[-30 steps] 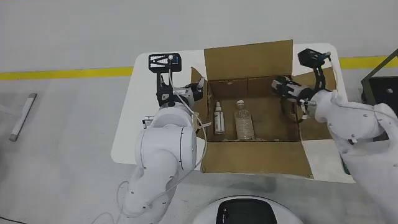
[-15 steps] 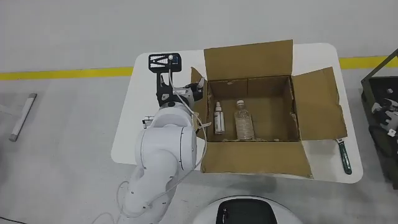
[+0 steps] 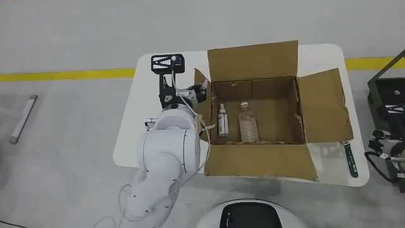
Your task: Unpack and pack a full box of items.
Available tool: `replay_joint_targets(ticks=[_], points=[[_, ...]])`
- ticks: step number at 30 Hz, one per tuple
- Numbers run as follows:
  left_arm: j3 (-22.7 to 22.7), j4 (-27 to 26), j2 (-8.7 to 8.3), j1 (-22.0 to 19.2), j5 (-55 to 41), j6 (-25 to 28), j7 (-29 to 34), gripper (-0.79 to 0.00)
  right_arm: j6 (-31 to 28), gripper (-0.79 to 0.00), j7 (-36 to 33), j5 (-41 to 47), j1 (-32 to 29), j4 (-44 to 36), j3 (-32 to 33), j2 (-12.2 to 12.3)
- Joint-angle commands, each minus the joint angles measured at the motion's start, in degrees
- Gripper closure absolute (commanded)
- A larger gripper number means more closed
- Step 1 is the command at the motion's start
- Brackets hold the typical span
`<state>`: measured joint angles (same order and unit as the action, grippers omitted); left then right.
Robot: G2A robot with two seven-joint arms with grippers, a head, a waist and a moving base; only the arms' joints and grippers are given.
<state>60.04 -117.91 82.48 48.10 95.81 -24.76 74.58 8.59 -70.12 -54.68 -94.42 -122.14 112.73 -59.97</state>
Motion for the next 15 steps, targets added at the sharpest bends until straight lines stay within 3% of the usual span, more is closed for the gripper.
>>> replay_joint_targets(ticks=[1,8,15], points=[[0.0,0.0,0.0,0.0,0.0,0.0,0.0,-0.785,0.0,0.0,0.0,0.0,0.0,0.0,0.0,0.0],[0.0,0.0,0.0,0.0,0.0,0.0,0.0,-0.785,-1.5,0.0,2.0,-1.2,0.6,3.6,-2.0,0.1],[0.0,0.0,0.0,0.0,0.0,0.0,0.0,-0.785,-2.3,0.0,-0.4,-8.4,11.3,10.3,-6.6,0.9]])
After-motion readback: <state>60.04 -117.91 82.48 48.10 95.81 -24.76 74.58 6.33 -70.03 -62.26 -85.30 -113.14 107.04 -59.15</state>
